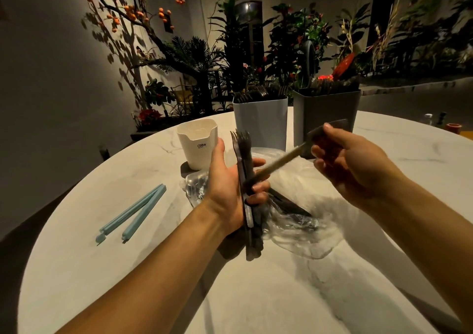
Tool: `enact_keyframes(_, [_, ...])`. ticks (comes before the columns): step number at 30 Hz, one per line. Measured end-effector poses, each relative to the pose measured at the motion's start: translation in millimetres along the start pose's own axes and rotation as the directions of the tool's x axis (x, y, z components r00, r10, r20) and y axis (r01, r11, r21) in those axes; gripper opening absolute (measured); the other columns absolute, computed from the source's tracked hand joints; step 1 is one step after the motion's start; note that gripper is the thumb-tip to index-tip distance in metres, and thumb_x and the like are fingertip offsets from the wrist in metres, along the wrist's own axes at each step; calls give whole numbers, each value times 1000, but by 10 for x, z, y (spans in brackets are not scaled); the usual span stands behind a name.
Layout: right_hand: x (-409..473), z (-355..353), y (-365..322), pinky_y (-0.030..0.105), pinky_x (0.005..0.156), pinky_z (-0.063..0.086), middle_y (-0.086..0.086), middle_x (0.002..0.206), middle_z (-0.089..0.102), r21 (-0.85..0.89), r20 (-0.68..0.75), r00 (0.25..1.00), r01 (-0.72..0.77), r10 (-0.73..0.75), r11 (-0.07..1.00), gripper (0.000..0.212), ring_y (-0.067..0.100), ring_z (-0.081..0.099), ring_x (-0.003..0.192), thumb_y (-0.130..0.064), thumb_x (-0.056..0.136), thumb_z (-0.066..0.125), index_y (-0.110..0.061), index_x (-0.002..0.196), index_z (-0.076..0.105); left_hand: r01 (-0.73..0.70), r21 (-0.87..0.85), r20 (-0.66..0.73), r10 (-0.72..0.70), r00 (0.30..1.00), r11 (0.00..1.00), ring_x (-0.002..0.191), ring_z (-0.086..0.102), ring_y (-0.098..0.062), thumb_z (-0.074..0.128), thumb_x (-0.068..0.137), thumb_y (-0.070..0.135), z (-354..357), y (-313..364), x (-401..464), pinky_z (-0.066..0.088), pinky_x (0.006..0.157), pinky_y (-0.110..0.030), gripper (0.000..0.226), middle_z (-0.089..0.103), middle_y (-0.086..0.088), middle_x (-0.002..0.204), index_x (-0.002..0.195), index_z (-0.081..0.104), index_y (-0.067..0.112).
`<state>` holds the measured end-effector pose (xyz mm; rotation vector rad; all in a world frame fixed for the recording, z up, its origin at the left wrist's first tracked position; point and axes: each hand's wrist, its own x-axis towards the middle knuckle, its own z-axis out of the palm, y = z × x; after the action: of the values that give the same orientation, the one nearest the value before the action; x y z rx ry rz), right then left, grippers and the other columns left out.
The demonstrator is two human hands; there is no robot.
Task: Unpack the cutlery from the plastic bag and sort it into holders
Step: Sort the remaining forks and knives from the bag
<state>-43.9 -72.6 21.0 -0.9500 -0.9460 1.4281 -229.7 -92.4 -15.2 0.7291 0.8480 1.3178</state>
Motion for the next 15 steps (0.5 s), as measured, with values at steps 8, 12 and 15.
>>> enact_keyframes(8, [-41,155,224,20,57,54,8,82,72,-235,201,966,210,-164,949,14,17,68,68,-17,88,65,-6,96,68,53,217,188,-95,978,975,59,40,-13,33,91,72,115,-40,-73,30,46,-20,71,52,-4,74,99,58,6])
enact_keyframes(12, [-26,169,274,17,56,52,4,78,73,-319,211,946,306,-248,897,11,11,69,67,-17,86,70,-9,93,70,-10,347,173,-53,983,938,70,49,-17,36,100,57,188,-66,-131,33,55,-24,53,63,-5,78,98,64,12])
enact_keyframes(15, [15,144,307,11,55,47,-1,79,70,-385,152,932,363,-330,848,10,4,65,69,-23,85,72,-16,91,70,-64,482,95,20,995,874,80,60,-16,33,106,46,215,-117,-148,43,70,-28,47,70,-3,82,101,67,15])
